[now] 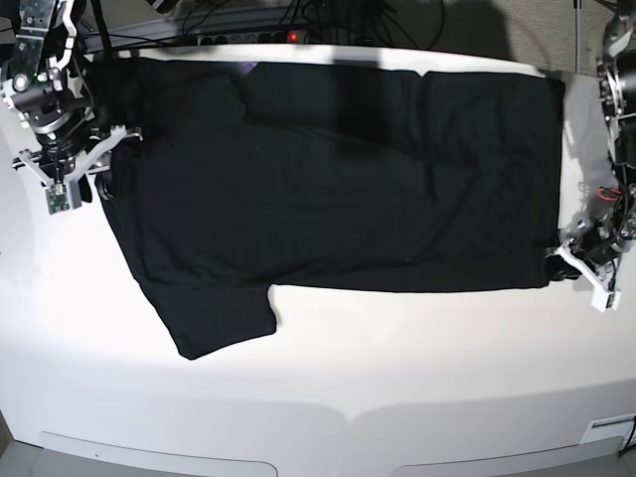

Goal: Fold the T-shirt properly
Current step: 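Release and move both grippers to the shirt's other long edge, then grasp the sleeve and hem corners of the shirt with both grippers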

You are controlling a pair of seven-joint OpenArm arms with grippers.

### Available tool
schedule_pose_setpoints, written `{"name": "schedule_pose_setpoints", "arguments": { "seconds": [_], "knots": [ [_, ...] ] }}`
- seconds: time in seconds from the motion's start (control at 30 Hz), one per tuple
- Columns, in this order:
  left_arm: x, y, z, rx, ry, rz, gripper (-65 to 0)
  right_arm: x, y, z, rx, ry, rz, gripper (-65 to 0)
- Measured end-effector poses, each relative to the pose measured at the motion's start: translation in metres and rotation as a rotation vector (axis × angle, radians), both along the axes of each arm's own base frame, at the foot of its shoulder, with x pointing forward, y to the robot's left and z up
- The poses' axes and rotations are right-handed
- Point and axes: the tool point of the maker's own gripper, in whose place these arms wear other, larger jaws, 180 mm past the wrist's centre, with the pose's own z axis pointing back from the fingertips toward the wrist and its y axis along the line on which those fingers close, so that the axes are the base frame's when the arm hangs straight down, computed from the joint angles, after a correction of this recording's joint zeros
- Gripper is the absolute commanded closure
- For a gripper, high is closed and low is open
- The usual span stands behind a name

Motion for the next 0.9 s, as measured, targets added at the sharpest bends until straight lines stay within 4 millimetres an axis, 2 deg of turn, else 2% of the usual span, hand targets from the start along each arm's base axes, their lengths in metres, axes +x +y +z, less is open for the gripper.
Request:
{"name": "schedule_pose_setpoints", "arguments": {
  "seconds": [0.2, 0.33, 0.43, 0.53, 0.67, 0.8, 0.9],
  "knots": [
    [0.000, -0.021, -0.006, -0.041, 0.021, -0.016, -18.4, 0.007, -0.001, 0.005, -0.003, -0.018, 0.001, -19.8],
    [-0.002, -0.025, -0.009, -0.046, 0.053, -0.029, -13.7, 0.008, -0.003, 0.008, -0.011, -0.018, 0.006, -19.8],
    [-0.004, -0.028, -0.011, -0.055, 0.073, -0.032, -10.3, 0.017, 0.002, 0.016, 0.036, -0.054, 0.011, -19.8],
    [-0.004, -0.029, -0.012, -0.057, 0.077, -0.034, 0.0, 0.035, 0.016, 0.028, 0.065, -0.103, 0.046, -19.8],
    [-0.002, -0.032, -0.009, -0.085, 0.057, -0.024, 0.0, 0.068, 0.042, 0.027, 0.066, -0.099, 0.156, -19.8],
    [-0.003, -0.035, -0.009, -0.107, 0.055, -0.022, 0.0, 0.104, 0.048, 0.005, 0.095, -0.035, 0.127, -19.8],
    [-0.001, -0.038, -0.007, -0.139, 0.043, -0.009, 0.0, 0.129, 0.048, -0.019, 0.111, 0.051, 0.117, -19.8]
  ]
}}
